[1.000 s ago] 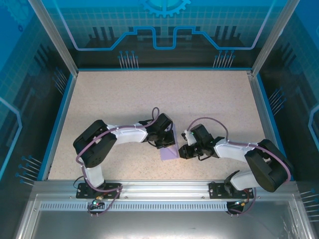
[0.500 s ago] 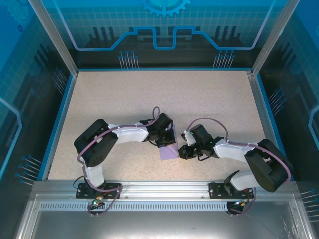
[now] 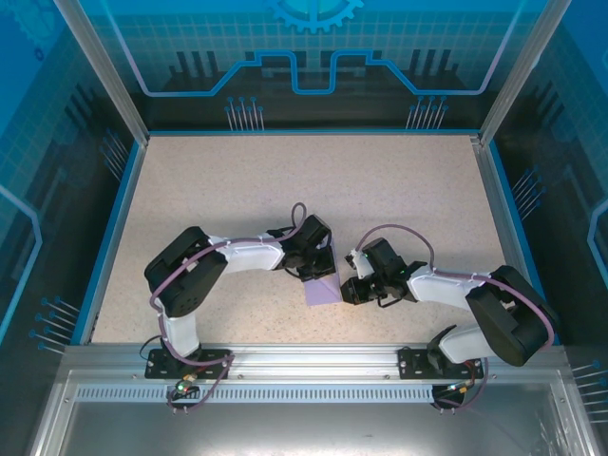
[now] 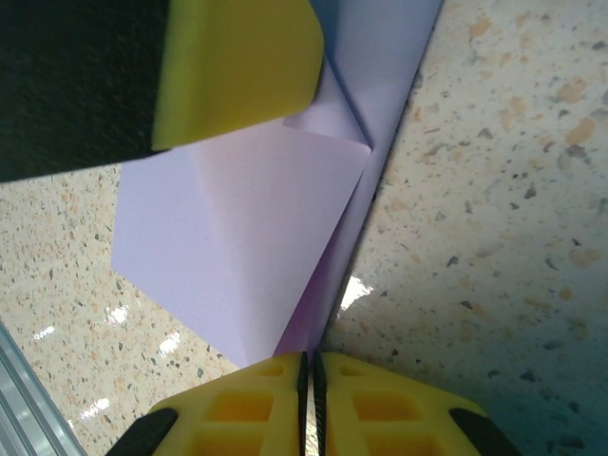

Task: Fold a paper plane with a square sheet of paper (pick it up from the middle)
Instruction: Fold the triangle a second time at the center of the table.

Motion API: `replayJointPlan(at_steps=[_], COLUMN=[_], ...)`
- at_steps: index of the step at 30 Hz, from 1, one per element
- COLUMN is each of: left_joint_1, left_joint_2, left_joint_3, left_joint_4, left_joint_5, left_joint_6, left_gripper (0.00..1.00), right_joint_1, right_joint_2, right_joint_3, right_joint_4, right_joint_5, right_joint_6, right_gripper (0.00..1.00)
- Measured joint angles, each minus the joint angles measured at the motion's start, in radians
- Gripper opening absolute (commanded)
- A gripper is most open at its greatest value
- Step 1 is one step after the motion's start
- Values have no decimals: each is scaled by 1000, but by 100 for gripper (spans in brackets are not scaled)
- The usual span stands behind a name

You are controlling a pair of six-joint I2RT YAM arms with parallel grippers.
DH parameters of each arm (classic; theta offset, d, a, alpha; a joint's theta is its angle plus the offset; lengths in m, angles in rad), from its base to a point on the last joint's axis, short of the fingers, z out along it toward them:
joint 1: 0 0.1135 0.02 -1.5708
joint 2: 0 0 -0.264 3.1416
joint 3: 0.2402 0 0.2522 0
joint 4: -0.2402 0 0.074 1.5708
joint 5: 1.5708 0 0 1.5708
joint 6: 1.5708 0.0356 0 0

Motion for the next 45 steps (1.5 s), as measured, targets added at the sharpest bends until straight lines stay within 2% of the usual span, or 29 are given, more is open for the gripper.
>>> replayJointPlan(at_steps=[8, 20, 45], left_joint_1=[0, 2, 2], left_joint_2=[18, 42, 50], left_joint_3=[0, 16, 43], left_joint_4=[8, 21, 13], left_joint_5=[-6, -5, -5], left_joint_6=[0, 1, 4], left_gripper=[0, 0, 0], right_joint_1=[0, -14, -14], right_joint_2=[-10, -135, 2], right_joint_3=[0, 10, 11], right_joint_4=[-16, -104, -16], right_joint_5=[8, 35, -11], right_joint_6=[0, -3, 16], right_gripper=[13, 13, 13])
